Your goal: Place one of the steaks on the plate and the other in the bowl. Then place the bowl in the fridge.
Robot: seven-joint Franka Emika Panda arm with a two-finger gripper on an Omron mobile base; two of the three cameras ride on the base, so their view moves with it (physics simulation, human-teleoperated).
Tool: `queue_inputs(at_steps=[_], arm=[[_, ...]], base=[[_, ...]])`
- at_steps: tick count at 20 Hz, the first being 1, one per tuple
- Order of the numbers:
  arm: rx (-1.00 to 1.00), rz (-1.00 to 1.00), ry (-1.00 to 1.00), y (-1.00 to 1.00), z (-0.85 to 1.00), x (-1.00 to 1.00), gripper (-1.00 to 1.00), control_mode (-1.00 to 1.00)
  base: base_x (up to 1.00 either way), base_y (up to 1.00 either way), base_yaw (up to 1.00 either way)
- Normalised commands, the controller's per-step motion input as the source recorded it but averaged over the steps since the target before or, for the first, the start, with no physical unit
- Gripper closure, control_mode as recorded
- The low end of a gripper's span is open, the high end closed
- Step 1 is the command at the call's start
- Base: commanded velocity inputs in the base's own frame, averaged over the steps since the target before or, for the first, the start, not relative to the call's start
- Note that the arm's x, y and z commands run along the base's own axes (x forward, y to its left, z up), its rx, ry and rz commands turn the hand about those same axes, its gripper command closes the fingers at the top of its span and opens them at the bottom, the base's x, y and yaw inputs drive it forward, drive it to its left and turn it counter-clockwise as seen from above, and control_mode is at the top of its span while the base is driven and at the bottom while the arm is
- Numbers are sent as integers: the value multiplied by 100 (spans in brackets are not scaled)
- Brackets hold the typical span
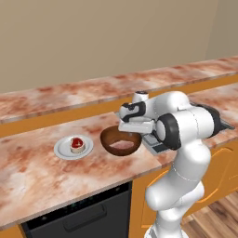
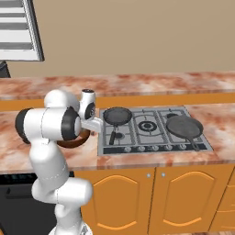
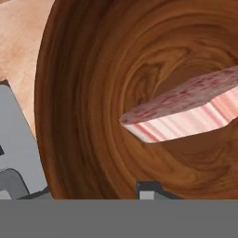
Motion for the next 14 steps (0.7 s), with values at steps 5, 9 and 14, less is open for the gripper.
queue_inputs(at_steps=[5,9,14], arm=[[0,0,0,-2,0,0,100,-100],[4,-4,-7,-41,50,-20,100,-100],[18,-18,-8,-40,99,-31,100,-100]], base=[[0,0,0],[0,0,0],[0,0,0]])
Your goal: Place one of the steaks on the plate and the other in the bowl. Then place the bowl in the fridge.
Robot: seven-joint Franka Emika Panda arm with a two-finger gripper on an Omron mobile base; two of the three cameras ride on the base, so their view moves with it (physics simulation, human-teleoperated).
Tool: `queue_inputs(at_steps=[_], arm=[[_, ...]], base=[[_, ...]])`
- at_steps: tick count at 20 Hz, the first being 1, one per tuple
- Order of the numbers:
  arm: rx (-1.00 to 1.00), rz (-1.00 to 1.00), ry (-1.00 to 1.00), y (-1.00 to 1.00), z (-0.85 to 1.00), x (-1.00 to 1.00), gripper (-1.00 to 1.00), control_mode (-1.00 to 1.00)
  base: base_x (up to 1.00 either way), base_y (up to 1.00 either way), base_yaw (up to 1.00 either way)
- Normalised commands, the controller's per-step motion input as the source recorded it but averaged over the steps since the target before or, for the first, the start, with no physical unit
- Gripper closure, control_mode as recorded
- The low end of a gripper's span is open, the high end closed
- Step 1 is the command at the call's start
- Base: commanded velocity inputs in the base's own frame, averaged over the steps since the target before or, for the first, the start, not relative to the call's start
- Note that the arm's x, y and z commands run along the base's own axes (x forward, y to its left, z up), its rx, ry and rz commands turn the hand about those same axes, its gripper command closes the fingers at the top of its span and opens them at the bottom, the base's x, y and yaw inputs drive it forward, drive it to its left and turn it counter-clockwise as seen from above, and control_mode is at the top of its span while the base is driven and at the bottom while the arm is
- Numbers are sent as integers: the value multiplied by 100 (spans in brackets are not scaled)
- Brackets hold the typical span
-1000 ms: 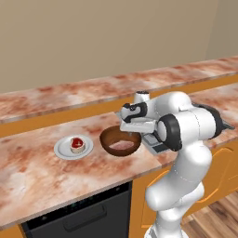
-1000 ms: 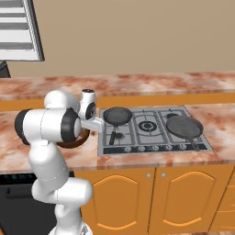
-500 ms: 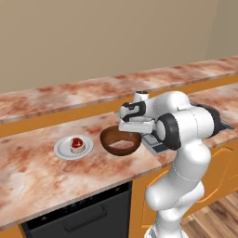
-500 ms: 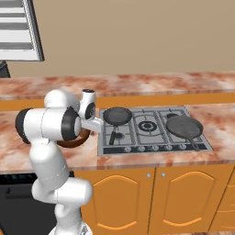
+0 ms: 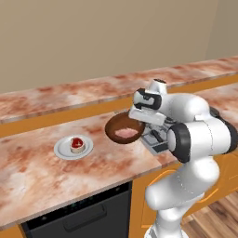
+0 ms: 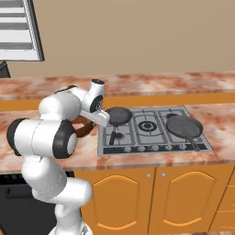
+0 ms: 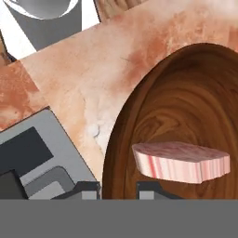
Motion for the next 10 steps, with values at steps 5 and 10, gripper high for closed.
queue_inputs(at_steps=[5,10], arm=[[32,-36,21,-47,83,-25,100,-100],[12,-27,40,-67,76,-36,100,-100]], base=[[0,0,0],[0,0,0]])
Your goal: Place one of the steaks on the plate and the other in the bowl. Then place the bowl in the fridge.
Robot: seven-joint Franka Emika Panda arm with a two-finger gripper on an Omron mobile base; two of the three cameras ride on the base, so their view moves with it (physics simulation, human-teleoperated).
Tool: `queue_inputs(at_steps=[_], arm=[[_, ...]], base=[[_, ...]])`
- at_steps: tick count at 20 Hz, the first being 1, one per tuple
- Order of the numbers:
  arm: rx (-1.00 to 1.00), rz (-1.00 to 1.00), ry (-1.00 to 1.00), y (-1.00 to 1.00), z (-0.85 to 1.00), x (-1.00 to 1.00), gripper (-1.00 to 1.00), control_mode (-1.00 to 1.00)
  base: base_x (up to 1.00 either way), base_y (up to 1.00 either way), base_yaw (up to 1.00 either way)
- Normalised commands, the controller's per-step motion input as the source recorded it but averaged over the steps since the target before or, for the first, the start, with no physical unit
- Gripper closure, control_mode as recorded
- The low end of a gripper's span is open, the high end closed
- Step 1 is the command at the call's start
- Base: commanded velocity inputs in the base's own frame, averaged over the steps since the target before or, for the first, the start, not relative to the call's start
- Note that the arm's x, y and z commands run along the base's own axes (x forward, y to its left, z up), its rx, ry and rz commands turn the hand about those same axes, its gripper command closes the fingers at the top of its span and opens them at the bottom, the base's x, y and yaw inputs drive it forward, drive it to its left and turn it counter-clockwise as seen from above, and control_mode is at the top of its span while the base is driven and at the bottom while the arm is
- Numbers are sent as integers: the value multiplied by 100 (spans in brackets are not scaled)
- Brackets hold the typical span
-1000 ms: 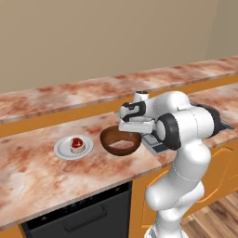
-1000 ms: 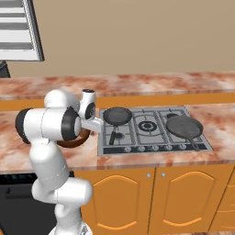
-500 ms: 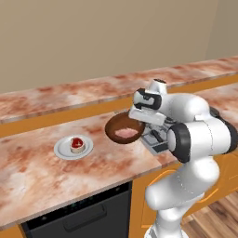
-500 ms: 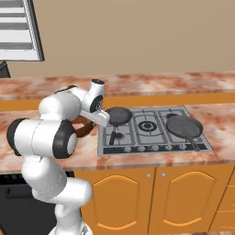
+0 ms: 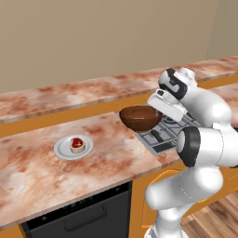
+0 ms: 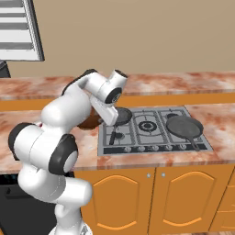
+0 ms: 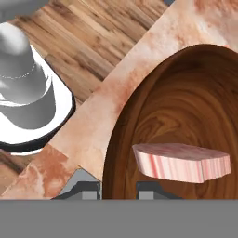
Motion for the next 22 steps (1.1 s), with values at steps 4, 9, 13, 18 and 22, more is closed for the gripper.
queue_inputs(at_steps=[4,9,13,18,22], arm=[[19,-6,12,-96,13,-92,100,-100],[18,2,-9,-42,0,-100,100,-100],[-9,27,-6,23,40,-96,100,-100],[-12,31,-3,38,9,-93,100,-100],[9,13,0,32,-2,-56,100,-100]], base=[[0,0,0],[0,0,0],[0,0,0],[0,0,0],[0,0,0]])
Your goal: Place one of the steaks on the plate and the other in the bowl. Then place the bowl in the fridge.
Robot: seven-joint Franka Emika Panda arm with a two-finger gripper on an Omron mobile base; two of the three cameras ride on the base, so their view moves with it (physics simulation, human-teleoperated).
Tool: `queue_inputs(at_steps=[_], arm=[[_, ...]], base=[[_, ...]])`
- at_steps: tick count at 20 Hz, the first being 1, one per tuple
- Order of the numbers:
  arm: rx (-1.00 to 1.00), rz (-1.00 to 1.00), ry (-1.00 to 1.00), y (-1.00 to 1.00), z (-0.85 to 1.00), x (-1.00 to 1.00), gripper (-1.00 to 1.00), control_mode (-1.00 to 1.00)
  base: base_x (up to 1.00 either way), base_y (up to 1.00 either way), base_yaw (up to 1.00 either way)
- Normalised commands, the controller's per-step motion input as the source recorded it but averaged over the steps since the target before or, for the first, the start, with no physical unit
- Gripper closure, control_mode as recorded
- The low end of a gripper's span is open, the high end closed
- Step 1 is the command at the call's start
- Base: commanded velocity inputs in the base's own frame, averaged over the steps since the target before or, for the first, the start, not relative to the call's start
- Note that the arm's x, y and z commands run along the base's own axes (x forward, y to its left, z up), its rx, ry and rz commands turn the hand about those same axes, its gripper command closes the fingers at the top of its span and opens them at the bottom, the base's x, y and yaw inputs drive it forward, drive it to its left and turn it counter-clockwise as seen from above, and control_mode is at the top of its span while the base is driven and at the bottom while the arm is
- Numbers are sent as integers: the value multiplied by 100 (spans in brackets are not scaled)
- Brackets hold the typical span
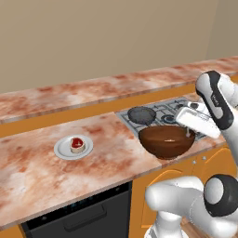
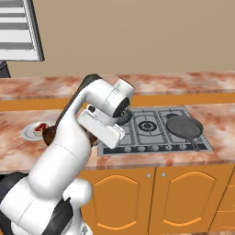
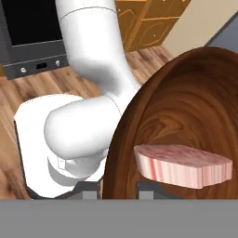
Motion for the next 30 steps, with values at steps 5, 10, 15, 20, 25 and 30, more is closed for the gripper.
queue_inputs(at_steps=[5,10,15,20,25,30], arm=[[18,5,-28,0,-11,-26,100,-100],[-5,1,-36,1,-2,1,100,-100],[-26,0,5,3,4,9,100,-100],[-14,0,17,0,1,1,100,-100],[3,0,3,0,0,0,100,-100],[11,0,0,0,-3,0,100,-100]], base=[[0,0,0],[0,0,0],[0,0,0],[0,0,0],[0,0,0],[0,0,0]])
